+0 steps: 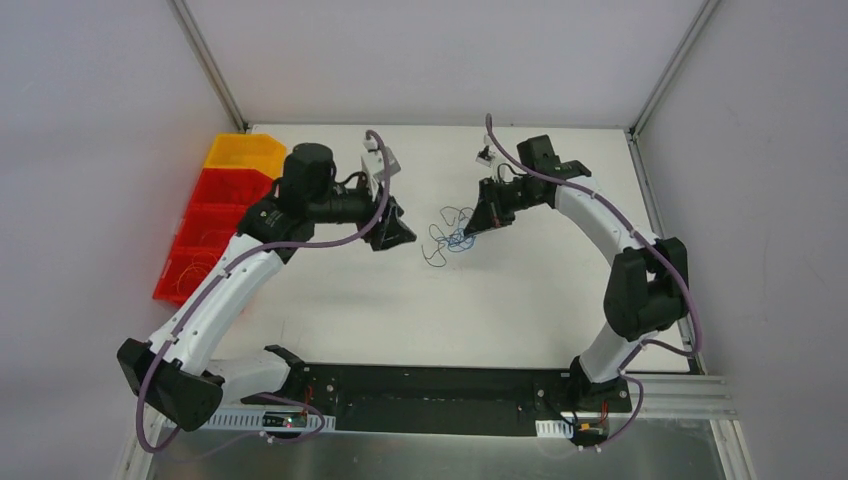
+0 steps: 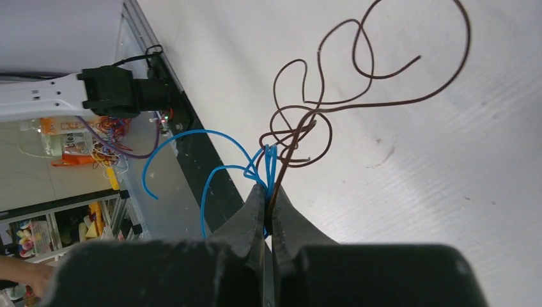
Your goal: Untangle the cables
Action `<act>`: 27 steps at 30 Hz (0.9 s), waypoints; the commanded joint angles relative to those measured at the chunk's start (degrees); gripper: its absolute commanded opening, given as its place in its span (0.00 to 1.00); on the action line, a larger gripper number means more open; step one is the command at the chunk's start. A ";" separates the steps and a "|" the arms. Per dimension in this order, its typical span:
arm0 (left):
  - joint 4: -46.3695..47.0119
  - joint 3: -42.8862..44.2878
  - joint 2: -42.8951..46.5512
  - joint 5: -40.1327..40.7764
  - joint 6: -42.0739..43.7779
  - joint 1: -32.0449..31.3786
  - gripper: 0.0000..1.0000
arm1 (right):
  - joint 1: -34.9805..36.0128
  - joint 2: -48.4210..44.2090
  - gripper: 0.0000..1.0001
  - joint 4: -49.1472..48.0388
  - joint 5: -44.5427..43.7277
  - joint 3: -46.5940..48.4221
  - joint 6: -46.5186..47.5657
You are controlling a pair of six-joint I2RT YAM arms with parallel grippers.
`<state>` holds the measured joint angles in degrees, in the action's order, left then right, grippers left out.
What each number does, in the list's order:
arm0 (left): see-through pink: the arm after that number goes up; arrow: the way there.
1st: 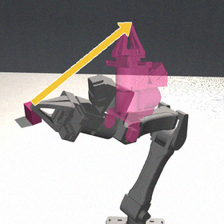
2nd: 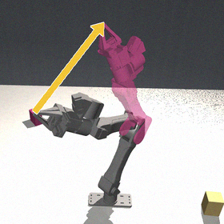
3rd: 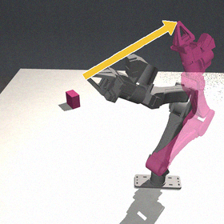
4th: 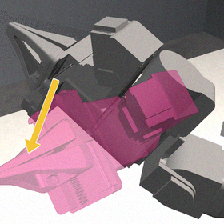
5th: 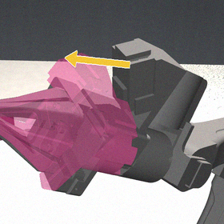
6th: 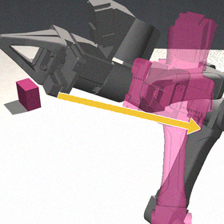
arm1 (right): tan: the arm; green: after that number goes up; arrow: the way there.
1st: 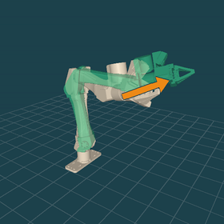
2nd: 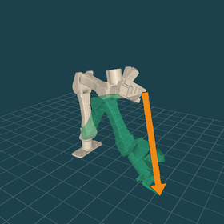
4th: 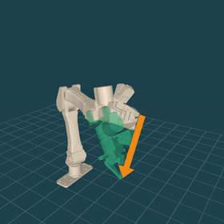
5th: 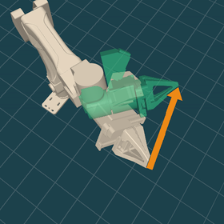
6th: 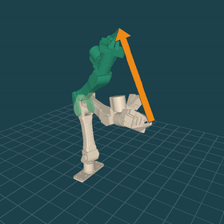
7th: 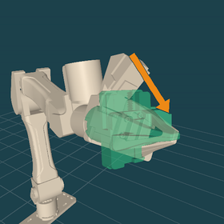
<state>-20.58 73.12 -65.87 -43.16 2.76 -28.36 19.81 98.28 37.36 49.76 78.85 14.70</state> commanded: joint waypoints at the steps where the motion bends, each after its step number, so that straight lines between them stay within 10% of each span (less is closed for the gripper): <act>1: -6.72 -6.44 0.19 -1.46 15.19 1.22 0.69 | 1.97 -6.50 0.00 0.30 6.15 3.38 0.12; 7: -5.92 -8.80 -1.82 -5.56 30.00 1.43 0.97 | 7.52 -10.75 0.00 6.18 6.23 5.21 6.45; 16: 0.66 -15.14 -1.34 -9.96 35.49 -1.50 0.97 | 13.52 -13.09 0.00 6.33 5.17 9.56 4.84; 22: 8.51 -16.19 -3.63 -9.90 24.13 -4.77 0.99 | 15.22 -12.96 0.00 3.23 4.54 11.32 1.15; 25: 14.60 -17.83 -4.28 -7.62 17.49 -5.30 0.88 | 15.43 -12.84 0.00 2.32 4.55 11.55 -0.34; 27: 16.46 -18.11 -4.27 -5.73 14.13 -5.35 0.62 | 15.32 -13.08 0.00 1.83 3.74 11.36 -1.48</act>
<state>-12.84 56.14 -69.80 -50.35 25.52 -33.41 34.92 87.64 41.74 53.43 87.85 16.01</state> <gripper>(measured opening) 0.802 0.019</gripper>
